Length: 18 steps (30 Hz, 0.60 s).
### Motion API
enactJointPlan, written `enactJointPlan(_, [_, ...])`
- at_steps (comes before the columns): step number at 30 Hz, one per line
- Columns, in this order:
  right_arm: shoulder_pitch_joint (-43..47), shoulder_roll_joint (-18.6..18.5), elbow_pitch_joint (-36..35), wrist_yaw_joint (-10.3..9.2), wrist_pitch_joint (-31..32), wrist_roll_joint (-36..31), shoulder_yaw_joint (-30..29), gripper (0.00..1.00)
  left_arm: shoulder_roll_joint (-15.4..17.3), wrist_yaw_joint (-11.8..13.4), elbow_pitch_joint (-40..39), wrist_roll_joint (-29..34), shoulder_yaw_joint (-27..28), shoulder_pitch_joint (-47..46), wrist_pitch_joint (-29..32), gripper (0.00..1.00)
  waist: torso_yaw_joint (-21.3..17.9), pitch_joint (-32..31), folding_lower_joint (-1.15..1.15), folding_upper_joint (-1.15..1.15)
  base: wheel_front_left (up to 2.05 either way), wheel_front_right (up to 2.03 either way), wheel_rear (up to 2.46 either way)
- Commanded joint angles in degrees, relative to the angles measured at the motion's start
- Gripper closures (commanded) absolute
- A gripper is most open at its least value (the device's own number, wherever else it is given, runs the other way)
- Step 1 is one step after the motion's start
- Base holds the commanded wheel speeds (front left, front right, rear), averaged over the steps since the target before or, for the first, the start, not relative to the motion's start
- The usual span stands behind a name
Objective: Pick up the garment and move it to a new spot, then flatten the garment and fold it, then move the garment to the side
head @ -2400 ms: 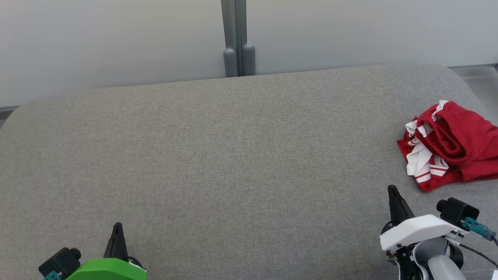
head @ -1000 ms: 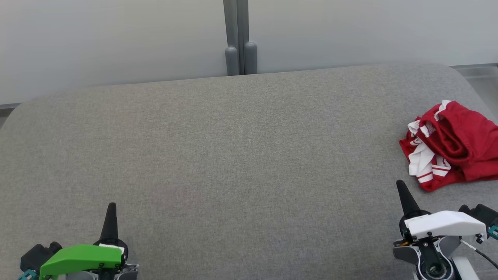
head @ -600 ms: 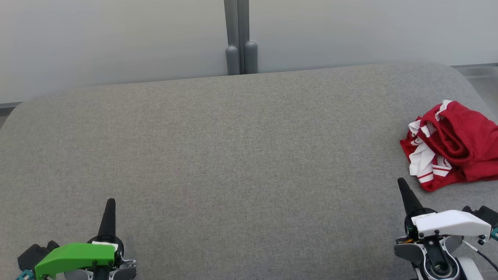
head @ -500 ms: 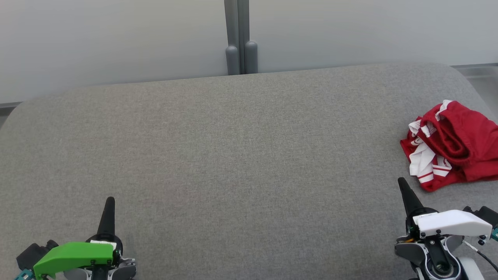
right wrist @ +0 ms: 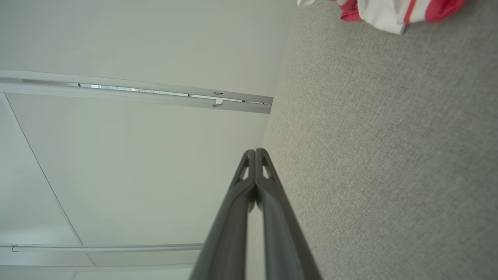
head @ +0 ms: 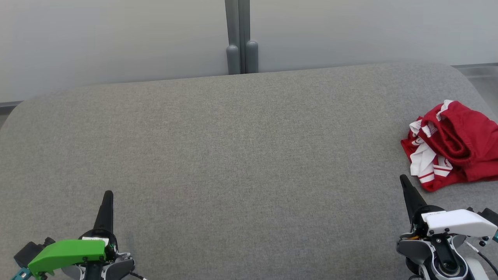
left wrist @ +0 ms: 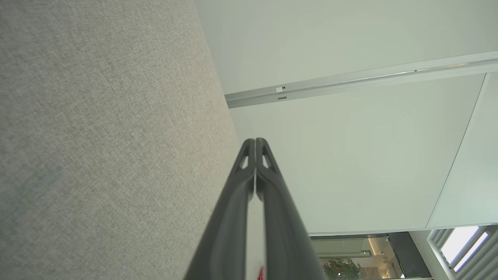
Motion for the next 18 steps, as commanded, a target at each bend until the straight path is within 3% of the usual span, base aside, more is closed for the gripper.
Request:
enactJointPlan(1, [0.45, -0.32, -0.56, 0.03, 0.39, 1.24, -0.20, 1.00, 0.42, -0.45, -0.62, -1.27, 0.18, -1.09, 0.28, 1.00, 0.01, 0.01, 0.00, 0.00, 0.00, 0.00, 0.00])
enactJointPlan(18, [0.81, -0.34, -1.76, 0.02, 2.25, 8.71, -0.97, 1.00, 0.48, -0.86, -1.81, -8.01, 0.74, -1.35, 2.04, 1.00, 0.16, 0.14, 0.00, 0.00, 0.00, 0.00, 0.00])
